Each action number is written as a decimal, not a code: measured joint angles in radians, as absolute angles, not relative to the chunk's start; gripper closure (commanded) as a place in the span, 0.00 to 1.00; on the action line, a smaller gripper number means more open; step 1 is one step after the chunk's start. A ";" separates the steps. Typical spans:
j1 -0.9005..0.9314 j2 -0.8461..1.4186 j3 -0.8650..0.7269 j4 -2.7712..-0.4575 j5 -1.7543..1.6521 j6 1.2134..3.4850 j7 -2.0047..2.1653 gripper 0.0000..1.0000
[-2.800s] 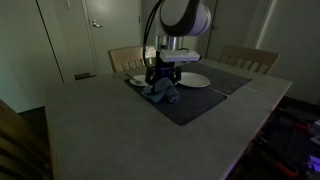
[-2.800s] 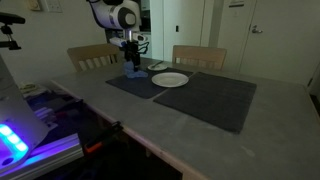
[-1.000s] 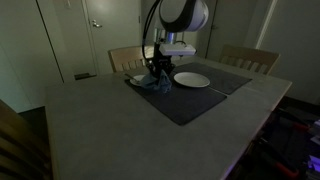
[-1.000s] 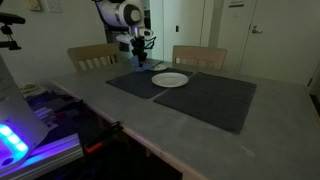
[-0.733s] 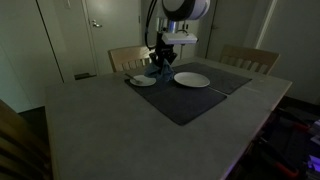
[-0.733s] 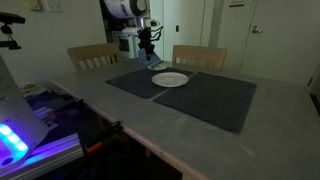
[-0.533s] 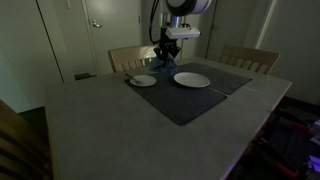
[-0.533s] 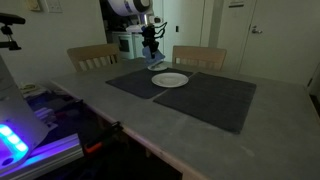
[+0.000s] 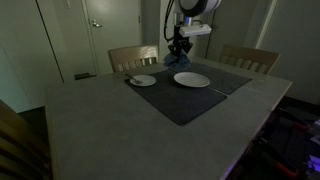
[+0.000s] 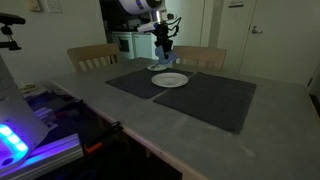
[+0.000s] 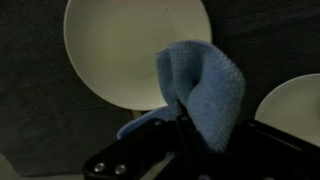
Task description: Pick the cloth and wipe the plate
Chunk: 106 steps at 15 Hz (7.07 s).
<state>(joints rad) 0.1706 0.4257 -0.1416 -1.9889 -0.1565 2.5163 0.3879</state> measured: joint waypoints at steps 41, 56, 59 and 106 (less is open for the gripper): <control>-0.041 0.583 -0.062 -1.973 0.087 2.433 0.184 0.97; -0.030 0.625 -0.088 -1.942 0.098 2.629 0.190 0.97; 0.010 0.625 -0.158 -1.947 0.016 2.615 0.254 0.97; -0.064 0.636 -0.036 -1.859 0.064 2.124 0.118 0.97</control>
